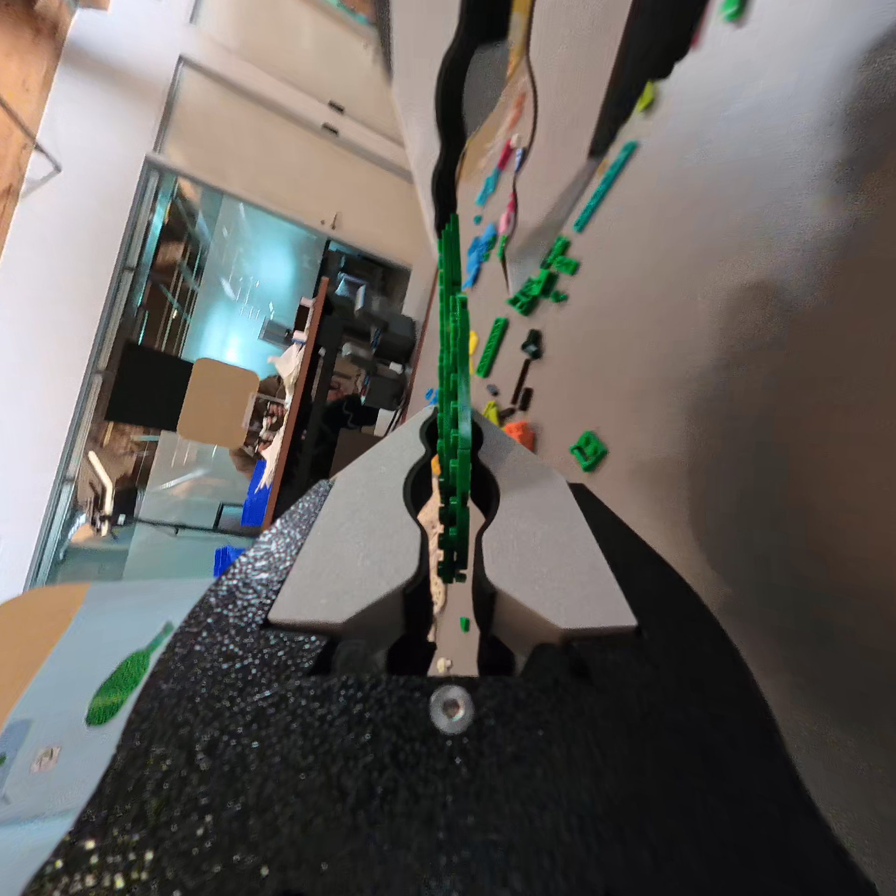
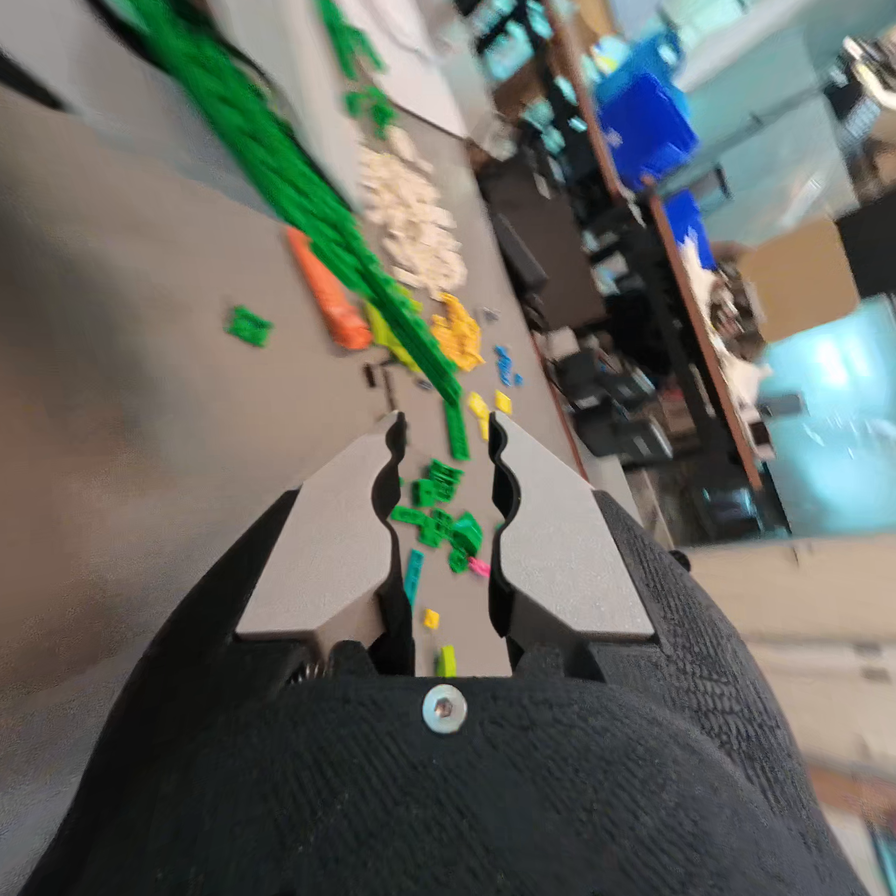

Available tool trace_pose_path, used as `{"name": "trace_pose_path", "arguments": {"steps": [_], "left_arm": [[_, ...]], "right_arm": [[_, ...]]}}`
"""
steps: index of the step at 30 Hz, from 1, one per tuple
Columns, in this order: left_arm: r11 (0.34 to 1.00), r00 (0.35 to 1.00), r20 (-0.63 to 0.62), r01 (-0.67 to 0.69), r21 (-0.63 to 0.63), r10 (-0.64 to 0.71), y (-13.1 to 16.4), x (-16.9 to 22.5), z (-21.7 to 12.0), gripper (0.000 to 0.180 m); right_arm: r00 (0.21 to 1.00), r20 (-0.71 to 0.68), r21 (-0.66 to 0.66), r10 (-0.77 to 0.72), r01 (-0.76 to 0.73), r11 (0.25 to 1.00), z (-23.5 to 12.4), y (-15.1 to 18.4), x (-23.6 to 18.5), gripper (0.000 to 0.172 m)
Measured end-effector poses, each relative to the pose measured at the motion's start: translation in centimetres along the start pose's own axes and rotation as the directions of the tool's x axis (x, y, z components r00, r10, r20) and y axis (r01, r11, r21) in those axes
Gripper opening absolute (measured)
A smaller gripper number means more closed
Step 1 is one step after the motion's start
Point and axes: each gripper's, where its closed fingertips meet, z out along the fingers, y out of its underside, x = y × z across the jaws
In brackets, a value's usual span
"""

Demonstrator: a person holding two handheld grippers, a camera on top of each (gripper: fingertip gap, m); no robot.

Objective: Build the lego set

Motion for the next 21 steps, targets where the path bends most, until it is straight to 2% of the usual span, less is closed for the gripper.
{"name": "trace_pose_path", "arguments": {"steps": [3,6,9,11,13,17,18,21], "left_arm": [[0.994,0.993,0.065,0.102,-0.033,-0.099,1.4,-1.5,0.1,0.006],[0.972,0.971,0.071,0.232,-0.023,-0.230,2.0,-1.8,0.3,0.006],[0.948,0.947,0.031,0.319,-0.006,-0.319,1.8,-1.0,0.7,0.006],[0.953,0.953,0.026,0.304,-0.007,-0.303,1.6,-0.4,1.0,0.006],[0.960,0.960,0.025,0.278,-0.013,-0.278,1.5,0.1,1.2,0.006],[0.950,0.950,-0.020,0.312,0.010,-0.312,0.9,0.7,1.3,0.006],[0.949,0.949,-0.021,0.316,0.013,-0.316,0.9,0.6,1.3,0.006],[0.953,0.953,-0.015,0.303,0.012,-0.303,1.0,0.5,1.2,0.006]], "right_arm": [[0.974,-0.168,-0.016,0.150,-0.154,0.988,-0.7,1.7,4.0,0.022],[0.926,-0.265,0.090,0.269,-0.254,0.963,-2.2,1.1,6.5,0.008],[0.875,-0.392,0.180,0.284,-0.230,0.956,-4.2,-0.1,8.7,0.000],[0.827,-0.496,0.195,0.264,-0.190,0.962,-5.5,-0.3,10.0,0.000],[0.762,-0.571,0.241,0.305,-0.199,0.950,-6.9,-0.2,11.4,0.000],[0.624,-0.524,0.448,0.580,-0.378,0.810,-9.5,1.2,13.7,0.000],[0.601,-0.519,0.465,0.608,-0.399,0.791,-9.8,1.7,14.1,0.000],[0.581,-0.539,0.437,0.610,-0.427,0.792,-9.8,3.2,14.5,0.000]]}}
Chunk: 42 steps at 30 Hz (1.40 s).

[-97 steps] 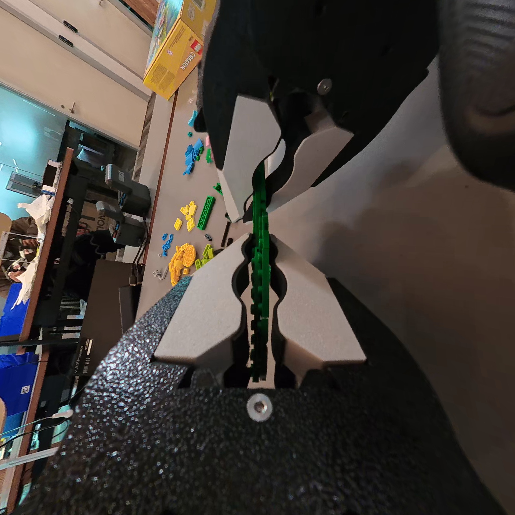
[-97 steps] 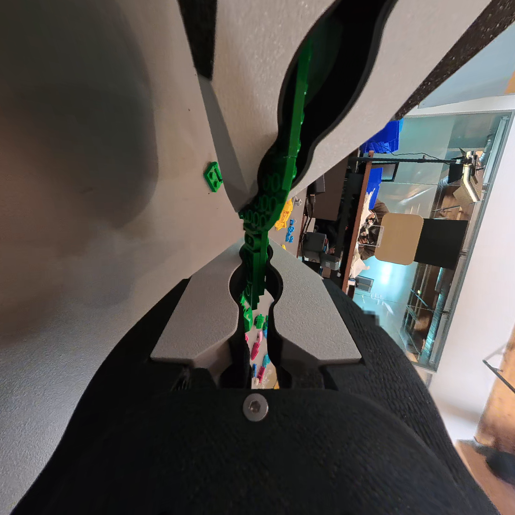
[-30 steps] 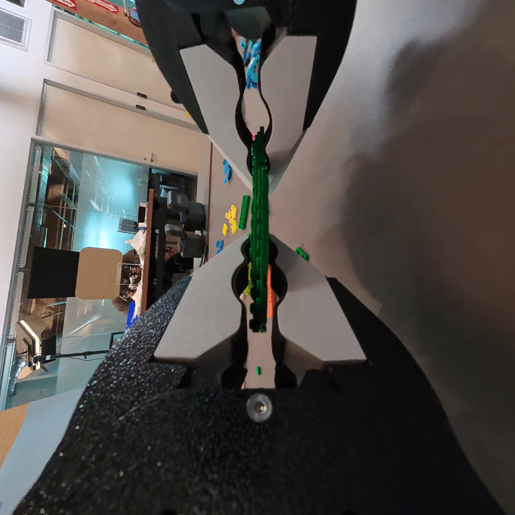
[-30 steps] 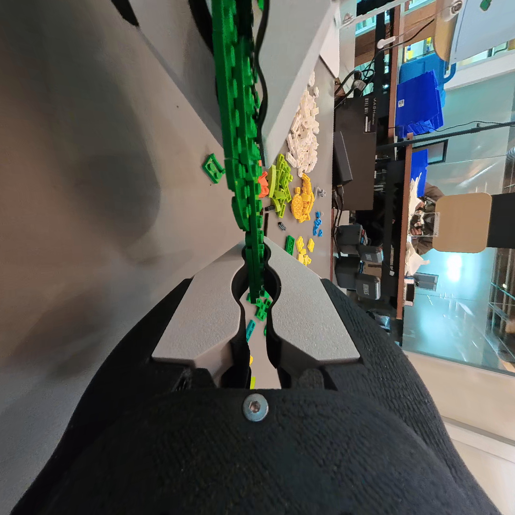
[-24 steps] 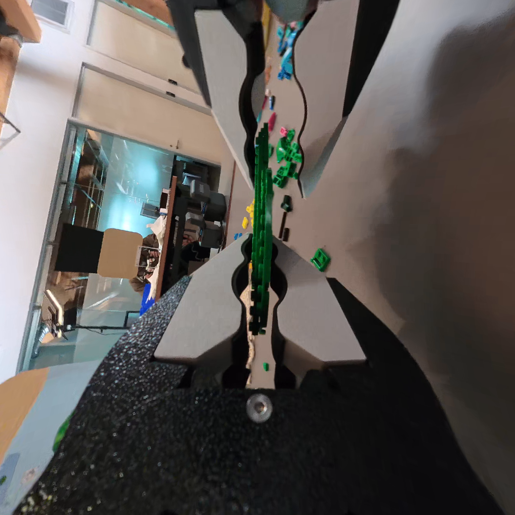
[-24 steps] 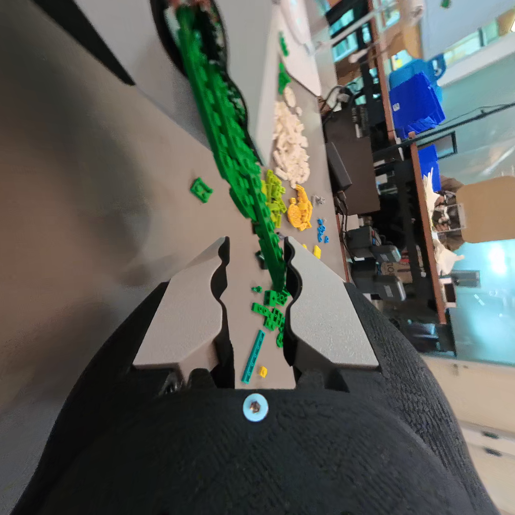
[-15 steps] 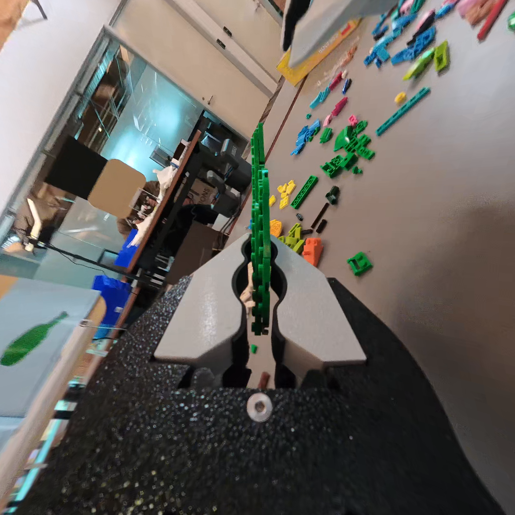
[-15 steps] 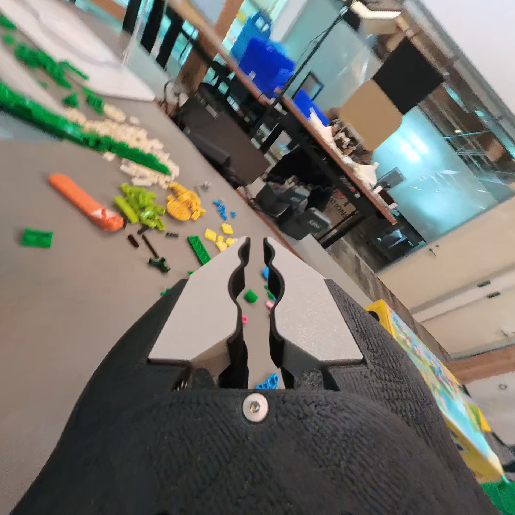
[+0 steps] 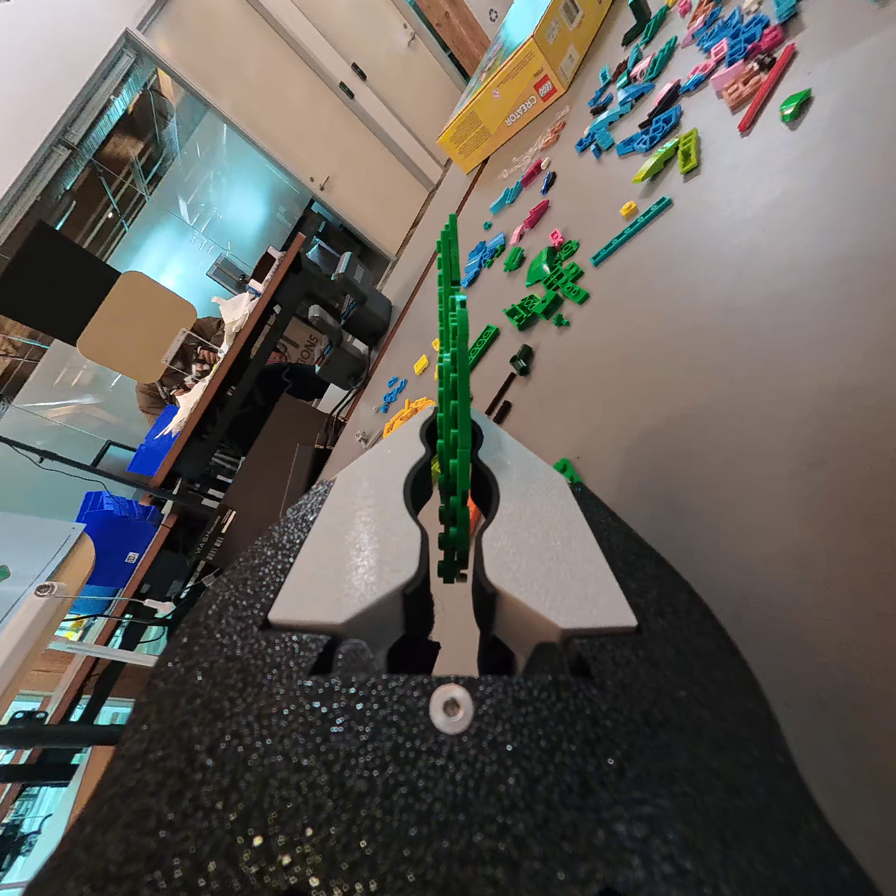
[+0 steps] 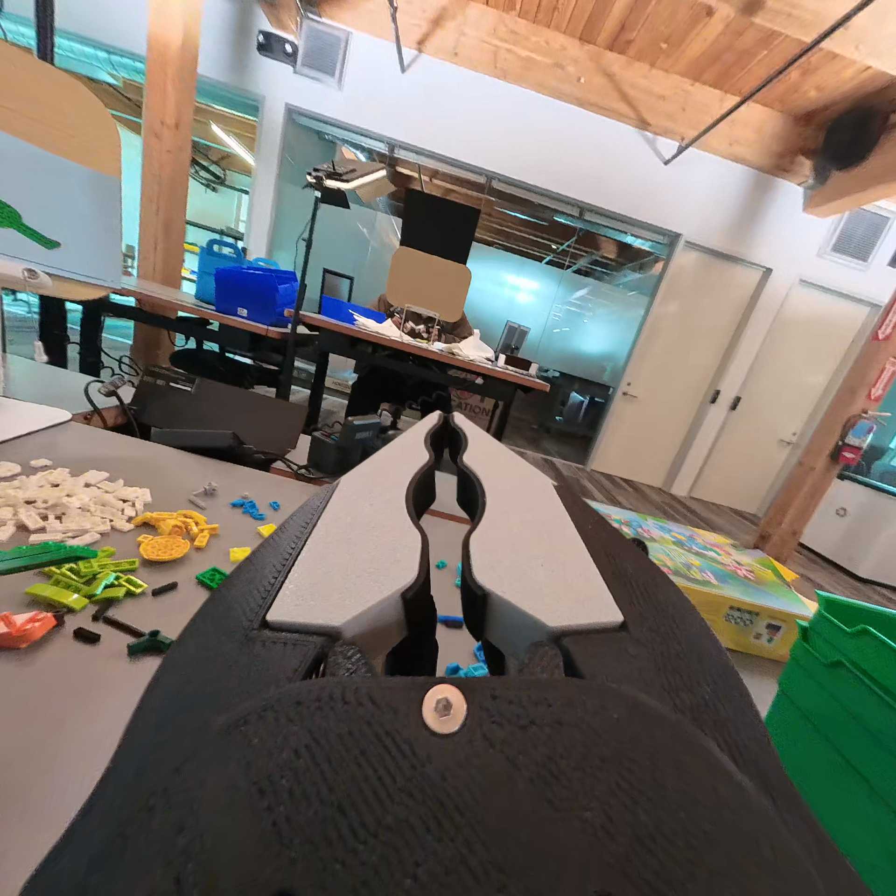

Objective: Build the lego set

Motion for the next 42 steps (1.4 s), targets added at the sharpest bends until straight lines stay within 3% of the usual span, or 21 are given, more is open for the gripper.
{"name": "trace_pose_path", "arguments": {"steps": [4,9,13,19,24,27,28,30,32,36,39,42], "left_arm": [[1.000,1.000,-0.021,-0.009,-0.006,0.009,0.0,0.5,0.1,0.006],[0.999,0.999,-0.022,-0.041,-0.015,0.041,0.2,0.7,0.2,0.006],[0.998,0.997,-0.039,-0.065,-0.028,0.064,0.4,1.1,0.3,0.006],[0.995,0.994,-0.049,-0.098,-0.026,0.097,0.3,1.5,0.4,0.006],[0.992,0.992,-0.040,-0.124,-0.024,0.123,0.3,1.6,0.4,0.006],[0.992,0.991,-0.036,-0.128,-0.018,0.128,0.3,1.7,0.5,0.006],[0.992,0.992,-0.037,-0.124,-0.012,0.124,0.3,1.7,0.5,0.006],[0.995,0.994,-0.041,-0.101,0.020,0.102,-0.1,2.1,0.6,0.006],[0.996,0.997,-0.007,-0.078,0.032,0.078,-0.4,1.7,0.8,0.006],[0.996,0.998,0.043,-0.058,0.063,0.055,-0.8,0.8,0.9,0.006],[0.994,0.997,0.016,-0.077,0.073,0.076,-0.7,1.3,1.1,0.006],[0.990,0.994,-0.023,-0.103,0.101,0.105,-1.1,2.2,1.3,0.006]], "right_arm": [[0.995,0.049,-0.035,-0.082,0.083,0.996,0.3,0.5,-1.5,0.000],[0.968,0.190,-0.178,-0.161,0.195,0.965,0.7,3.2,-4.6,0.000],[0.950,0.196,-0.224,-0.242,0.284,0.932,0.9,4.4,-4.2,0.000],[0.970,0.190,-0.266,-0.149,0.197,0.944,1.0,5.3,-3.2,0.000],[0.946,0.174,-0.301,-0.275,0.317,0.900,1.1,6.2,-2.4,0.000],[0.944,0.223,-0.334,-0.245,0.310,0.890,1.1,7.3,-2.8,0.000],[0.941,0.248,-0.342,-0.229,0.306,0.888,1.0,7.6,-3.0,0.001],[0.909,0.312,-0.331,-0.274,0.375,0.866,1.0,8.1,-3.7,0.024],[0.866,0.362,-0.352,-0.346,0.471,0.809,1.0,8.7,-4.1,0.034],[0.847,0.475,-0.478,-0.240,0.477,0.737,1.2,9.5,-4.8,0.038],[0.914,0.402,-0.672,-0.049,0.331,0.663,0.9,10.8,-2.9,0.040],[0.915,0.375,-0.724,0.149,0.188,0.664,-0.1,11.9,-3.8,0.041]]}}
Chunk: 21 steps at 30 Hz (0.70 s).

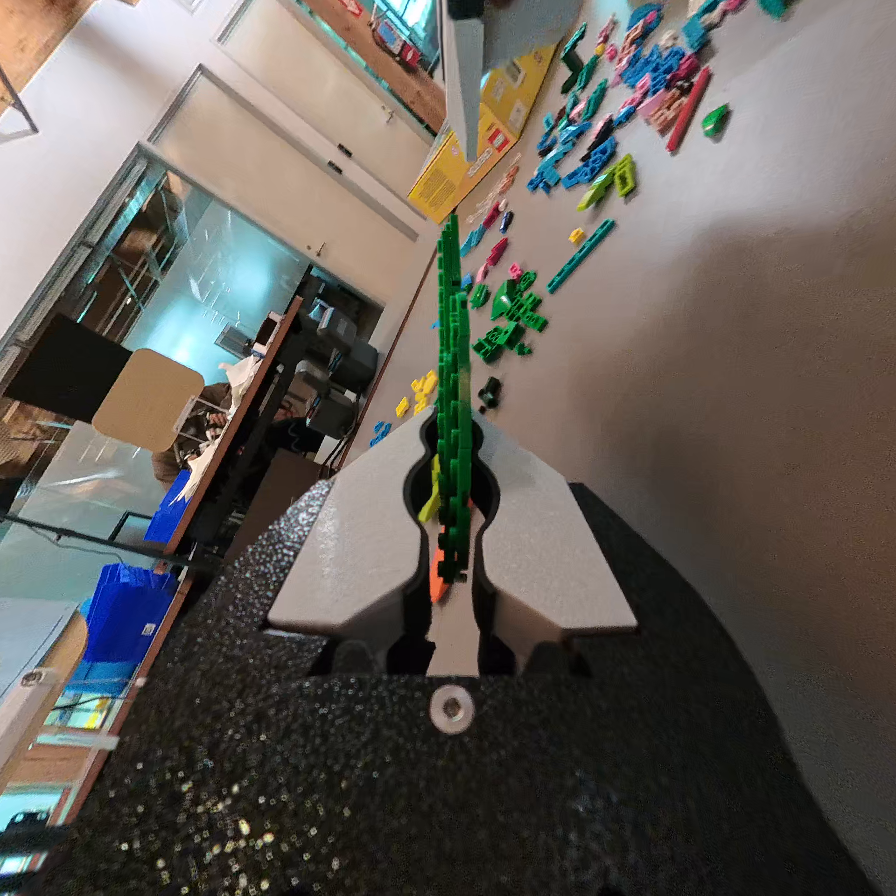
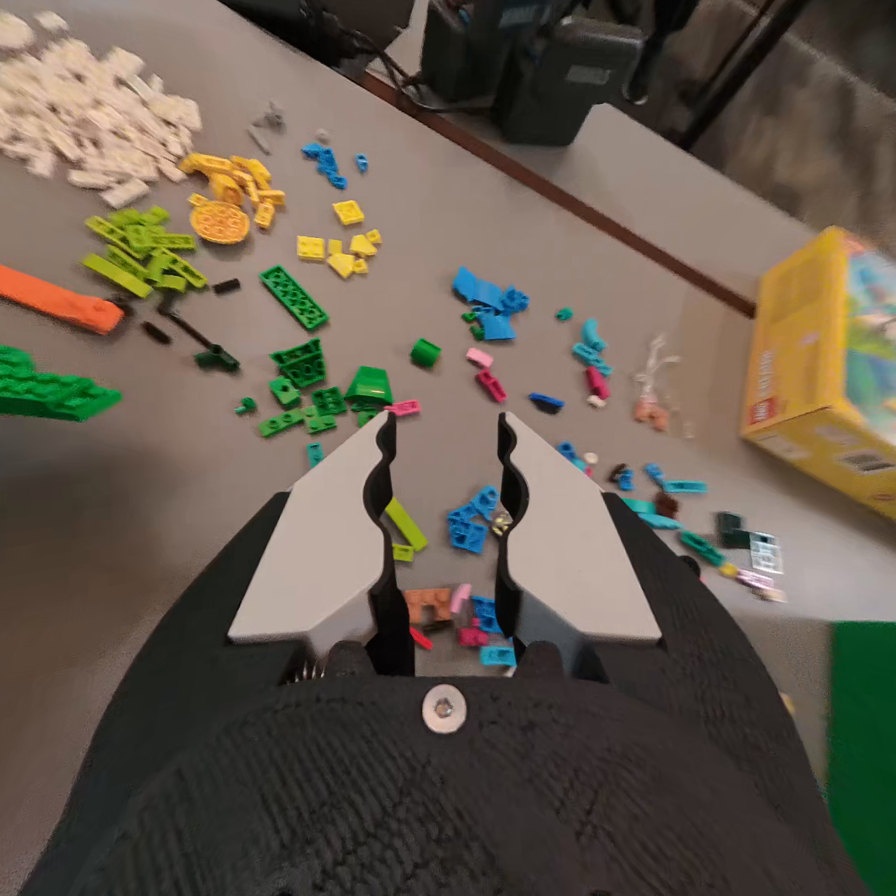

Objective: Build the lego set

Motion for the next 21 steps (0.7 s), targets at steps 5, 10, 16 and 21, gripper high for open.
{"name": "trace_pose_path", "arguments": {"steps": [5,10,16,21], "left_arm": [[0.997,0.991,-0.128,0.048,0.052,-0.041,-0.5,1.7,0.3,0.006],[0.991,0.984,-0.137,0.121,0.057,-0.112,-0.3,1.2,0.3,0.005],[0.987,0.977,-0.152,0.155,0.039,-0.147,0.1,1.2,0.3,0.006],[0.982,0.972,-0.149,0.187,0.030,-0.181,0.3,0.9,0.4,0.006]], "right_arm": [[0.983,0.182,-0.057,0.027,-0.017,0.998,1.6,1.9,-3.8,0.034],[0.988,0.145,-0.089,-0.043,0.057,0.994,1.3,2.4,-3.9,0.030],[0.989,0.094,-0.109,-0.111,0.121,0.987,1.8,2.8,-3.8,0.032],[0.987,0.103,-0.167,-0.125,0.141,0.976,2.2,3.9,-4.1,0.032]]}}
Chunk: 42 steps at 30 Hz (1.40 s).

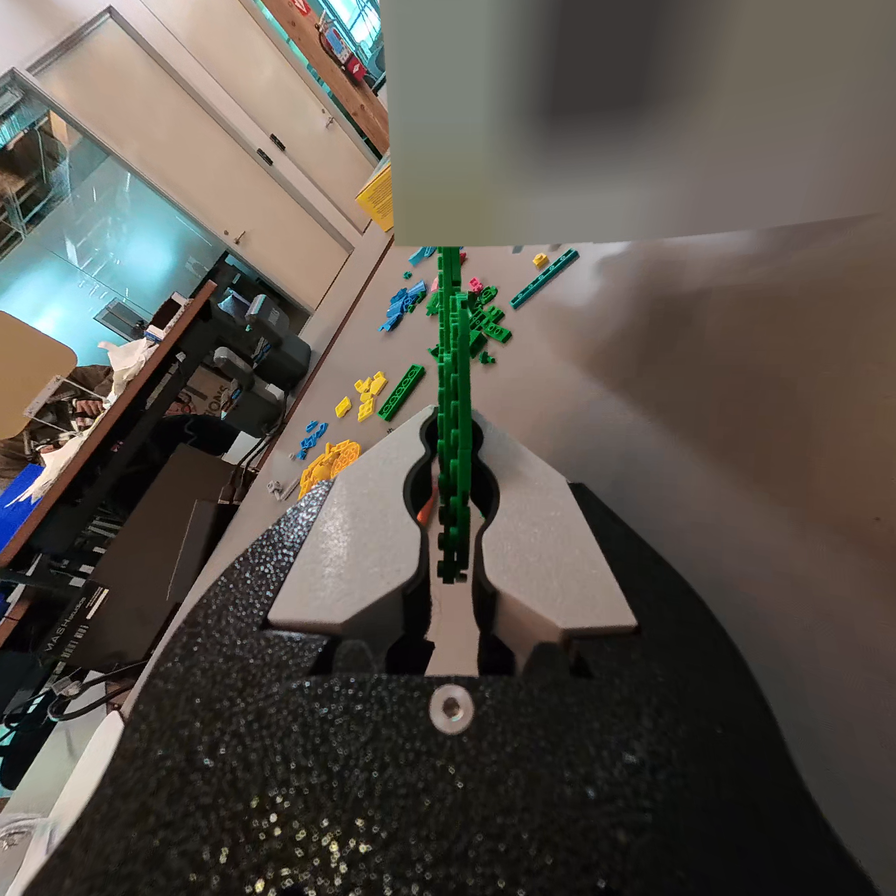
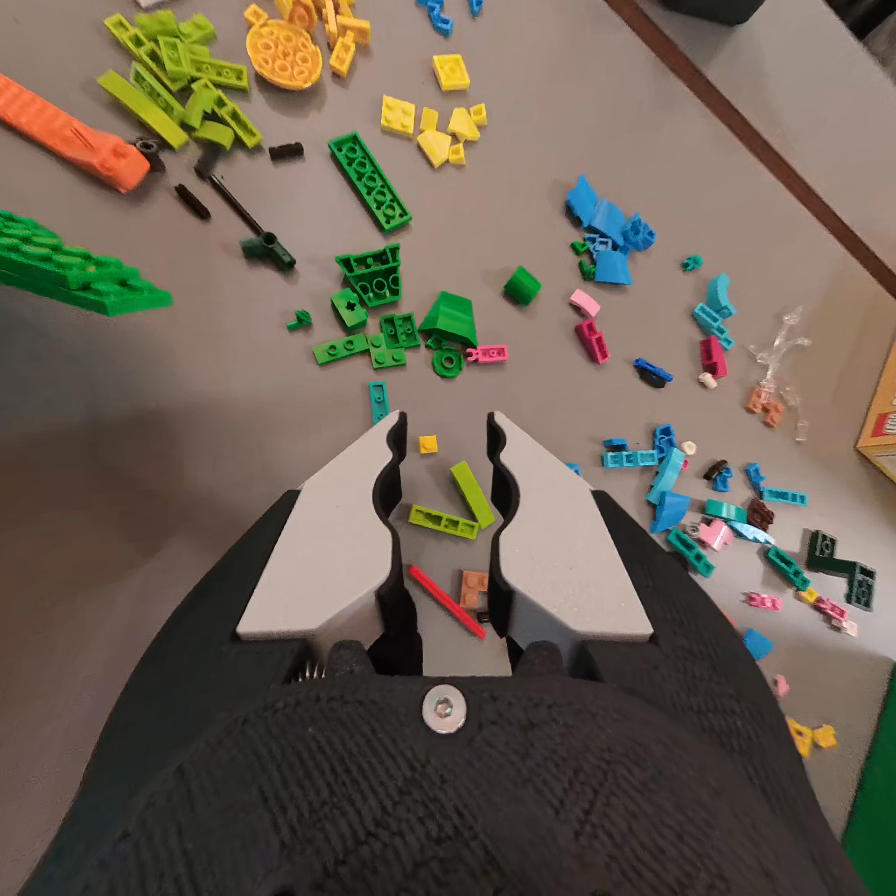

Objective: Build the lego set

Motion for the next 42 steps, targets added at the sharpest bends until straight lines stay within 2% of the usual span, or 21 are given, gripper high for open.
{"name": "trace_pose_path", "arguments": {"steps": [4,7,14,17,19,20,23,25,28,32,42], "left_arm": [[1.000,1.000,-0.003,-0.010,-0.005,0.010,0.0,0.2,0.0,0.006],[1.000,1.000,-0.008,-0.010,-0.002,0.010,-0.1,0.3,0.0,0.006],[1.000,1.000,-0.013,-0.013,0.002,0.013,-0.1,0.4,-0.1,0.006],[1.000,1.000,-0.014,-0.013,0.004,0.013,-0.1,0.4,-0.1,0.006],[1.000,1.000,-0.015,-0.012,0.007,0.012,-0.2,0.4,-0.2,0.006],[1.000,1.000,-0.015,-0.010,0.008,0.010,-0.2,0.4,-0.2,0.006],[1.000,1.000,-0.018,-0.012,0.006,0.012,-0.2,0.5,-0.2,0.006],[1.000,1.000,-0.020,-0.016,0.003,0.016,-0.1,0.5,-0.1,0.006],[1.000,1.000,-0.024,-0.015,0.000,0.015,-0.1,0.6,-0.1,0.006],[1.000,0.999,-0.029,-0.023,0.002,0.023,-0.1,0.7,-0.1,0.006],[1.000,0.999,-0.033,-0.029,0.004,0.029,-0.1,0.8,-0.1,0.006]], "right_arm": [[0.997,0.037,-0.012,-0.062,0.062,0.998,0.1,-0.3,-1.7,0.033],[0.990,0.041,0.028,-0.133,0.132,0.991,0.1,-1.3,-3.2,0.033],[0.987,0.075,0.059,-0.145,0.140,0.988,-0.1,-1.8,-3.9,0.030],[0.976,0.134,0.067,-0.174,0.166,0.984,-0.1,-1.4,-4.4,0.035],[0.954,0.196,0.037,-0.228,0.225,0.974,-0.8,0.3,-4.0,0.035],[0.944,0.225,0.009,-0.243,0.247,0.969,-1.3,1.6,-3.5,0.027],[0.951,0.264,-0.126,-0.162,0.200,0.972,-2.9,4.7,-1.9,0.014],[0.956,0.263,-0.169,-0.129,0.177,0.970,-3.6,5.1,-2.0,0.013],[0.961,0.216,-0.224,-0.174,0.222,0.949,-3.7,5.4,-2.3,0.013],[0.949,0.256,-0.282,-0.185,0.256,0.925,-3.8,6.6,-3.3,0.017],[0.944,0.302,-0.302,-0.132,0.226,0.926,-3.6,7.6,-3.0,0.021]]}}
